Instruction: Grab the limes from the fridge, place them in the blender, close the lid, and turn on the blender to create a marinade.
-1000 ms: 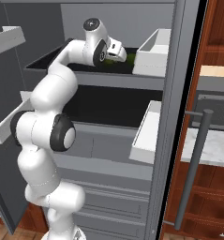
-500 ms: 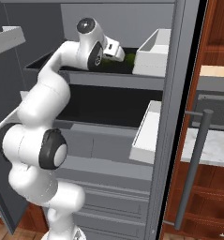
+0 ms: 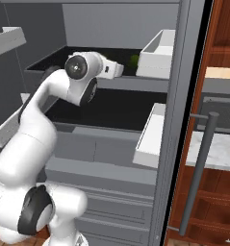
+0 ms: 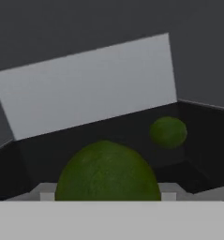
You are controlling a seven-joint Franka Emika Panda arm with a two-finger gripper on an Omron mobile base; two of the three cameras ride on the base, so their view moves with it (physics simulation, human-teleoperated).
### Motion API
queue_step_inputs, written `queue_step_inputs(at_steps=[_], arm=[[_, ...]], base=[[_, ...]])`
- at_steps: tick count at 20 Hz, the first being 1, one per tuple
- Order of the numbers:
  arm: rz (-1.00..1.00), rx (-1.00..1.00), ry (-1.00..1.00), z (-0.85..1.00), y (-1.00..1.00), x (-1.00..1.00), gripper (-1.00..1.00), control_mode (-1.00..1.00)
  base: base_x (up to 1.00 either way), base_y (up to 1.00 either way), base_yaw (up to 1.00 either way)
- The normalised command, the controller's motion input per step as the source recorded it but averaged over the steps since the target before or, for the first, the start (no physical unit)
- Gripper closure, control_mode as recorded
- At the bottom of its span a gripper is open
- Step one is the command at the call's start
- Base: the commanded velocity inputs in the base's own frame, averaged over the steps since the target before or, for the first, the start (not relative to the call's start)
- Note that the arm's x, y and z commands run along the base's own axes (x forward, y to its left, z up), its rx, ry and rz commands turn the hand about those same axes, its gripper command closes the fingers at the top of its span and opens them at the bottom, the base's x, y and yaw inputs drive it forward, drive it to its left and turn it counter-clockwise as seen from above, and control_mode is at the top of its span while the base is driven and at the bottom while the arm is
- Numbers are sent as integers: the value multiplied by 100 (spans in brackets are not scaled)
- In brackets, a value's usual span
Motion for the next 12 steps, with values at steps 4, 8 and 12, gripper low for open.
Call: queue_step_inputs(at_steps=[4, 8, 12], arm=[[2, 0, -6, 52, 11, -100, 100, -100], [7, -1, 0, 37, 33, -100, 100, -100], [8, -7, 10, 7, 44, -100, 100, -100]], base=[[0, 0, 0], [0, 0, 0], [0, 0, 0]])
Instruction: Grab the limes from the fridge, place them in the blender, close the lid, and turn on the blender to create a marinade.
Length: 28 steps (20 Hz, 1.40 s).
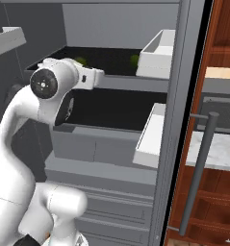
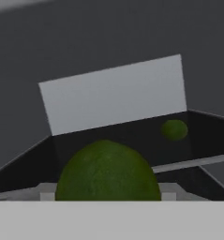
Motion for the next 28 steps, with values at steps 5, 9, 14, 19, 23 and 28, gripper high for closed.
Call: queue_step_inputs(at_steps=[5, 9, 14, 19, 23, 28], arm=[[3, -8, 30, -6, 50, -100, 100, -100], [6, -20, 44, -75, 24, -100, 100, -100], [4, -25, 41, -100, -14, -100, 100, -100], [0, -5, -3, -62, -34, -96, 100, -100], [0, 0, 0, 0, 0, -3, 100, -100], [0, 0, 0, 0, 0, -34, 100, -100]], base=[[0, 0, 0], [0, 0, 0], [0, 0, 0], [0, 0, 0], [0, 0, 0], [0, 0, 0]])
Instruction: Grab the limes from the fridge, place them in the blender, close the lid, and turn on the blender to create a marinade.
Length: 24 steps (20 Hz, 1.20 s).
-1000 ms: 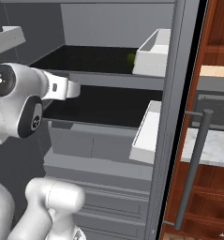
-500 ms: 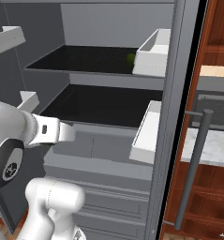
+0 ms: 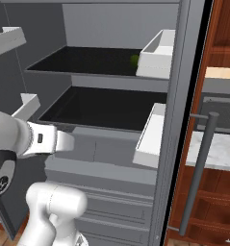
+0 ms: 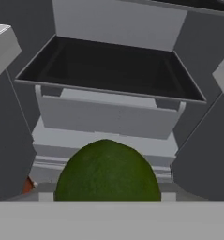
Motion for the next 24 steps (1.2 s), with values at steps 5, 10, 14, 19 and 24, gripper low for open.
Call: queue_step_inputs(at_steps=[5, 10, 14, 19, 24], arm=[[1, 0, -2, -8, 0, -100, 100, -100], [-1, 0, -2, -12, 0, -91, 100, -100], [-13, -2, -25, 0, 8, 24, 100, -100], [-23, 0, -1, 8, 8, 100, 100, -100], [-2, 0, 7, 1, 0, 16, 100, -100]], base=[[0, 0, 0], [0, 0, 0], [0, 0, 0], [0, 0, 0], [0, 0, 0]])
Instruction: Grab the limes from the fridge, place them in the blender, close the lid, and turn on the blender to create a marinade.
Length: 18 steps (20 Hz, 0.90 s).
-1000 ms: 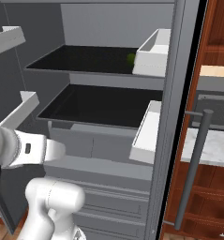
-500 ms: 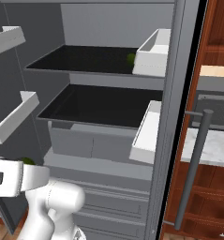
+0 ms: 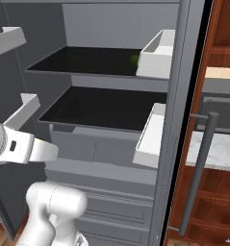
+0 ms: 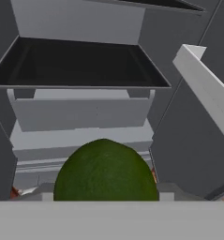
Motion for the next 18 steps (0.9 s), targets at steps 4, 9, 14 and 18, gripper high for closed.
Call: queue_step_inputs(at_steps=[4, 9, 14, 18], arm=[[0, 0, 0, 0, 0, 0, 100, -100], [0, 0, 0, 0, 0, 0, 100, -100], [0, 0, 0, 0, 0, 0, 100, -100], [0, 0, 0, 0, 0, -7, 100, 100]], base=[[0, 0, 0], [0, 0, 0], [0, 0, 0], [-62, 0, 2]])
